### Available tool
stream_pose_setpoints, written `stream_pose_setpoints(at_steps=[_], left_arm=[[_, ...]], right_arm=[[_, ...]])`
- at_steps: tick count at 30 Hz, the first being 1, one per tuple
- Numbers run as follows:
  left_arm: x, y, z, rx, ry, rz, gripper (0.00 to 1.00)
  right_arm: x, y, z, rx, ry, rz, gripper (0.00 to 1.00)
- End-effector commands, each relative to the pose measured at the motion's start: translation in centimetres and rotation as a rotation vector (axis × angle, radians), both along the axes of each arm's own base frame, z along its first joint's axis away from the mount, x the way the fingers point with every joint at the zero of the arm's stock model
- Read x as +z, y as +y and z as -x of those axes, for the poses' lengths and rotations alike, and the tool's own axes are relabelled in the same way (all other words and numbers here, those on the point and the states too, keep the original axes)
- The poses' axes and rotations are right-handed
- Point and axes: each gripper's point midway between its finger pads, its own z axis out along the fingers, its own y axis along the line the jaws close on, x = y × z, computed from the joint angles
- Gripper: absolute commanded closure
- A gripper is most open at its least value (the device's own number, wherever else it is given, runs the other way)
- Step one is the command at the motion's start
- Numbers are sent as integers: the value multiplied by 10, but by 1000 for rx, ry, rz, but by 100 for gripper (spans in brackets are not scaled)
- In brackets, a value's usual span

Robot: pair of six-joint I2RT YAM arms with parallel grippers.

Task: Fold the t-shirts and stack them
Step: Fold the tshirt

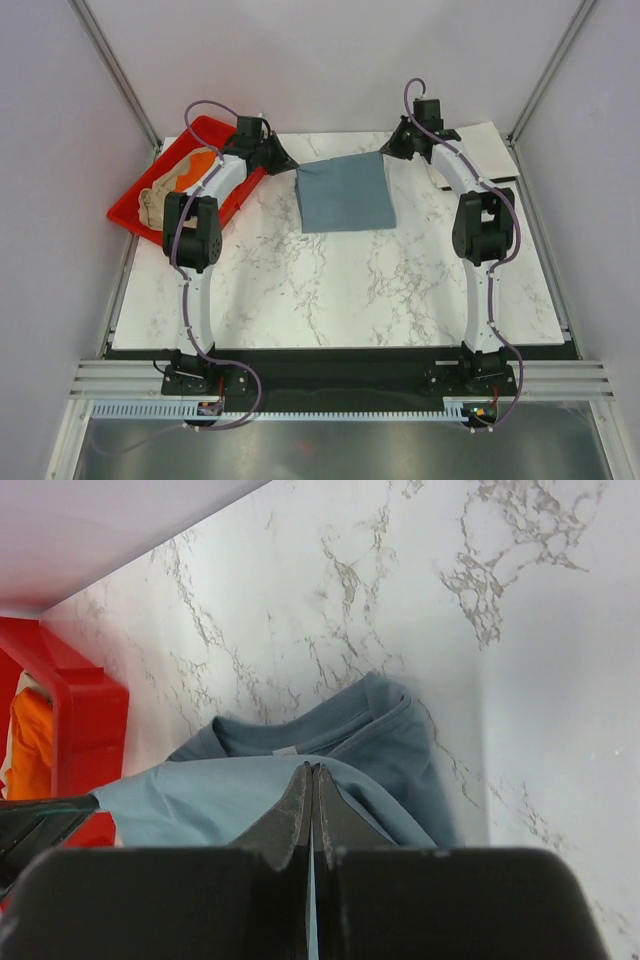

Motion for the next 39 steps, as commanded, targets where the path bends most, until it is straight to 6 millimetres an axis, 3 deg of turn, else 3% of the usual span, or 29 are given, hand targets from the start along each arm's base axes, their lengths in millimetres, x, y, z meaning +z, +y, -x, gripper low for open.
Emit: stream_pose_setpoints(at_steps=[1,2,5,6,7,9,11,12,13,15,16,17,18,19,20,21,22,23,24,26,30,36,39], left_arm=[[14,10,-25,-12,-86,-9,98],[1,11,-30,-10,-71,-15,98],[5,7,-44,-32,-110,-8,98],[-8,7,-49,-36,-101,-17,96],[5,6,-60,-41,-152,-27,91],[15,5,-72,-53,-203,-33,83],[25,6,-76,-69,-242,-47,69],[36,7,-75,-70,-262,-55,64],[43,8,-72,-77,-275,-62,61],[38,8,-60,-89,-248,-66,55],[60,6,-51,-107,-279,-64,53],[61,3,-44,-122,-278,-68,53],[50,3,-32,-132,-244,-77,52],[66,2,-21,-147,-269,-84,52],[70,-3,-11,-162,-270,-89,52],[52,-2,4,-173,-222,-98,52],[50,-4,14,-189,-214,-105,51],[67,-6,26,-194,-236,-105,51],[48,-5,42,-202,-187,-110,51],[54,-12,62,-232,-188,-98,51],[27,-15,94,-274,-122,-108,51],[-16,-13,114,-286,-19,-117,52],[-35,-13,114,-289,21,-122,52]], right_arm=[[24,10,-27,49,-140,-48,100],[23,13,-30,57,-157,-56,100],[8,14,-36,60,-156,-60,100],[6,13,-40,55,-164,-60,100],[-2,12,-43,51,-161,-58,100],[3,11,-51,46,-200,-68,99],[6,11,-58,52,-226,-65,88],[7,10,-58,69,-236,-45,73],[12,8,-57,84,-248,-35,67],[9,5,-49,126,-235,8,52],[21,0,-44,132,-248,21,48],[8,-1,-32,161,-209,31,42],[7,-2,-25,183,-200,37,39],[18,-6,-18,214,-219,60,38],[3,-7,-3,243,-169,62,37],[1,-4,7,285,-159,54,36],[7,-5,16,333,-178,80,36],[-5,-4,27,361,-144,82,35],[-10,-1,40,403,-114,71,35],[-26,-1,57,455,-68,82,34],[-48,1,83,528,-5,72,33],[-69,-1,107,589,50,79,33],[-77,-4,114,598,79,93,33]])
